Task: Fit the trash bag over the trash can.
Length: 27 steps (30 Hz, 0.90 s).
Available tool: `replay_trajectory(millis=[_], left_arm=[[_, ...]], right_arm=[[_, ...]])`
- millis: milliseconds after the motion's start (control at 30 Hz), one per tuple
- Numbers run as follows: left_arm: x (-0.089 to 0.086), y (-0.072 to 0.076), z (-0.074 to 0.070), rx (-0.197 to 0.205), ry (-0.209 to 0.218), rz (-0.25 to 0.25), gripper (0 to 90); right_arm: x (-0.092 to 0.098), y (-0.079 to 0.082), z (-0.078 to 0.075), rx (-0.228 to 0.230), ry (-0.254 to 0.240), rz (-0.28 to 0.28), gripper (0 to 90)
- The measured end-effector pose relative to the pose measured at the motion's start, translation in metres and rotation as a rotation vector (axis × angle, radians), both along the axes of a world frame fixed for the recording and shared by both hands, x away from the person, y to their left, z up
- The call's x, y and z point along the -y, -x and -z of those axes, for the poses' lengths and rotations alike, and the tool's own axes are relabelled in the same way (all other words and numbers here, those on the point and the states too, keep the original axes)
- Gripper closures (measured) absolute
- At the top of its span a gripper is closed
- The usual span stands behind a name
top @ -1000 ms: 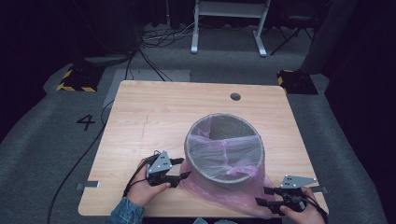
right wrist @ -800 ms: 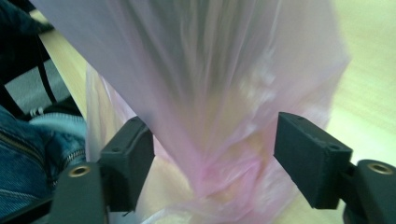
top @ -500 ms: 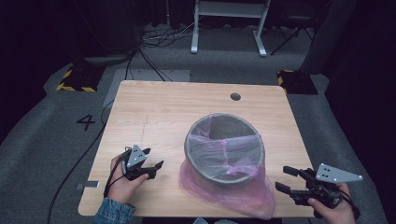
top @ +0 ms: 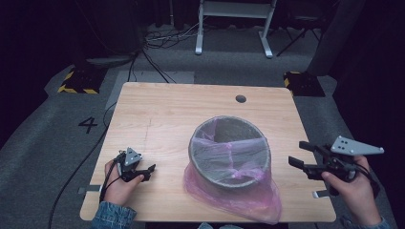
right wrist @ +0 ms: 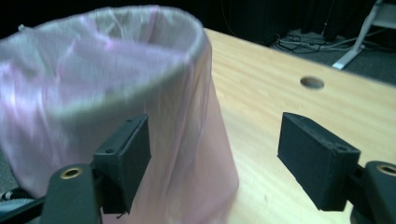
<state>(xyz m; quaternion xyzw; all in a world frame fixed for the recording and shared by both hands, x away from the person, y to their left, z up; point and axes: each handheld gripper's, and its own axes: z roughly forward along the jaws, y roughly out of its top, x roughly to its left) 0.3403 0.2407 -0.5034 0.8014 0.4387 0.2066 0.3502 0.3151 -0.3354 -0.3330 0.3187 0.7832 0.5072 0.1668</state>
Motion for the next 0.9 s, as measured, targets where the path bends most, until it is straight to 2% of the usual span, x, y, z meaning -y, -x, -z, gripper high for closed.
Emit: replay_trajectory(millis=[133,233,633,667,767,867,900], left_arm=[[-0.005,0.001,0.001,-0.026,0.009,-0.010,26.8],[-0.006,0.001,0.001,-0.038,0.019,-0.019,25.8],[-0.006,0.001,0.001,-0.044,0.018,-0.008,23.5],[-0.006,0.001,0.001,-0.044,0.018,-0.008,23.5],[-0.006,0.001,0.001,-0.042,0.019,-0.008,23.5],[-0.006,0.001,0.001,-0.042,0.019,-0.008,23.5],[-0.006,0.001,0.001,-0.044,0.018,-0.008,23.5]], right_arm=[[-0.019,-0.015,-0.019,0.016,0.034,-0.043,25.7],[-0.035,-0.027,-0.029,0.012,0.039,-0.080,25.5],[-0.093,-0.063,-0.051,0.018,0.064,-0.183,27.6],[-0.097,-0.065,-0.052,0.019,0.065,-0.194,29.8],[-0.107,-0.069,-0.057,0.033,0.060,-0.171,39.1],[-0.115,-0.073,-0.065,0.006,0.105,-0.243,63.3],[-0.117,-0.074,-0.067,-0.006,0.129,-0.266,66.5]])
